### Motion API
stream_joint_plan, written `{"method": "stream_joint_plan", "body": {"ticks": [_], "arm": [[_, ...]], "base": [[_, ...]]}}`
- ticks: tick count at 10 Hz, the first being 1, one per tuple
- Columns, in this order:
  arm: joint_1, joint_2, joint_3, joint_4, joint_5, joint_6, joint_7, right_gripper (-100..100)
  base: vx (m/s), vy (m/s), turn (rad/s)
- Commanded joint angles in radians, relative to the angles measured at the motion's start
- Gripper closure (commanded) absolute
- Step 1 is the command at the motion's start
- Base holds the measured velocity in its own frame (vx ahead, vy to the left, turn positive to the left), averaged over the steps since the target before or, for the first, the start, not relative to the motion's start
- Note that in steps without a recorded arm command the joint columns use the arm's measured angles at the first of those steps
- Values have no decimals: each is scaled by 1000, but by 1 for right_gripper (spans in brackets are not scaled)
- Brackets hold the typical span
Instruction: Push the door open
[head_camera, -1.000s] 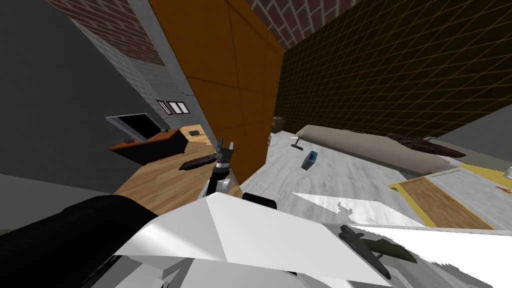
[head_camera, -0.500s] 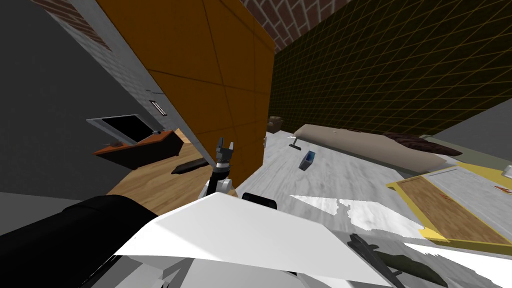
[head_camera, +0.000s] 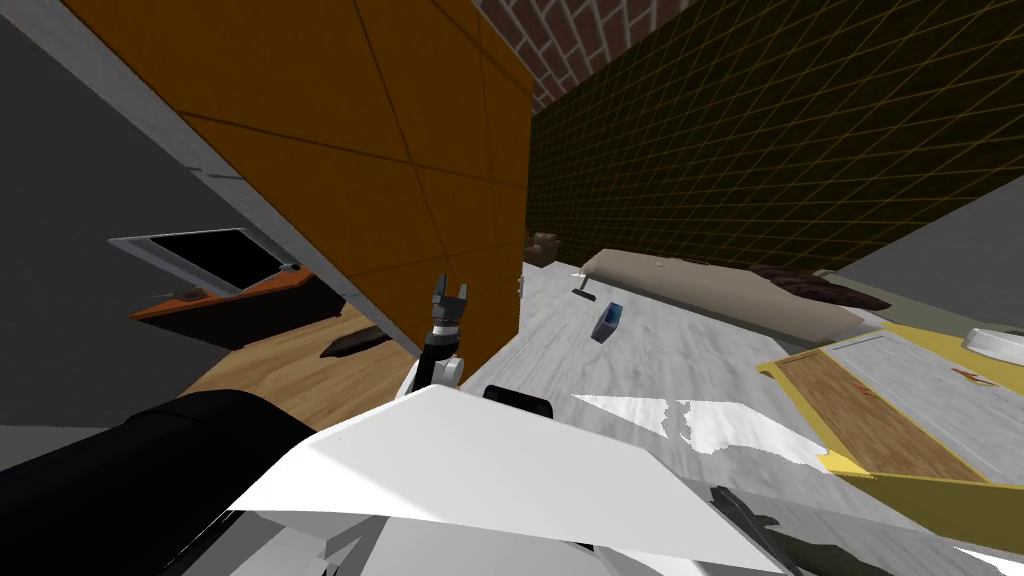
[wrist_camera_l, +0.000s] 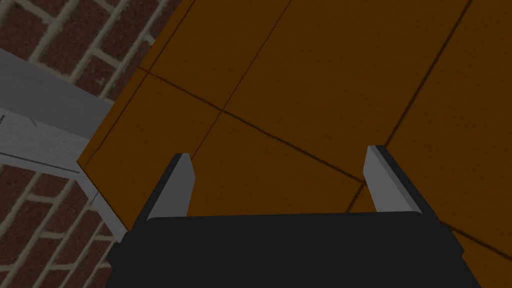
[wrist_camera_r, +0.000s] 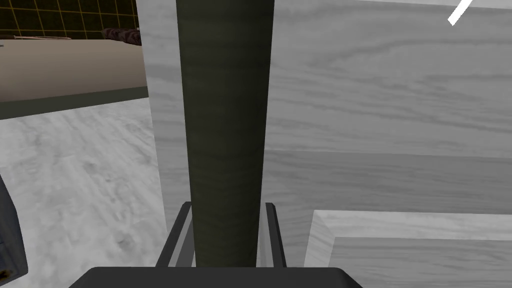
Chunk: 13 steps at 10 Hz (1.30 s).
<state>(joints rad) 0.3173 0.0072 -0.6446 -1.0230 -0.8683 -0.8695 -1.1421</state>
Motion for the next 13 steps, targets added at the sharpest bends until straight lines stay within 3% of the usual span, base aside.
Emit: {"method": "stream_joint_plan", "body": {"ticks": [1,4,6,10,11,12,13], "arm": [[3,-21,-16,4,-12,-4,1,100],[8,-35,-40,11,-32,-11,3,100],[13,-34,-62,17,-49,-17,5,100],[20,3,-100,27,-79,-27,8,100],[20,-4,-92,29,-75,-24,3,100],[25,-24,-111,32,-90,-28,6,100],[26,-27,-115,34,-94,-29,6,100]], "base": [[93,-90,-40],[129,-161,-46],[140,-200,-53],[140,-170,-52],[40,-65,-12],[78,-101,-37],[100,-161,-60]]}}
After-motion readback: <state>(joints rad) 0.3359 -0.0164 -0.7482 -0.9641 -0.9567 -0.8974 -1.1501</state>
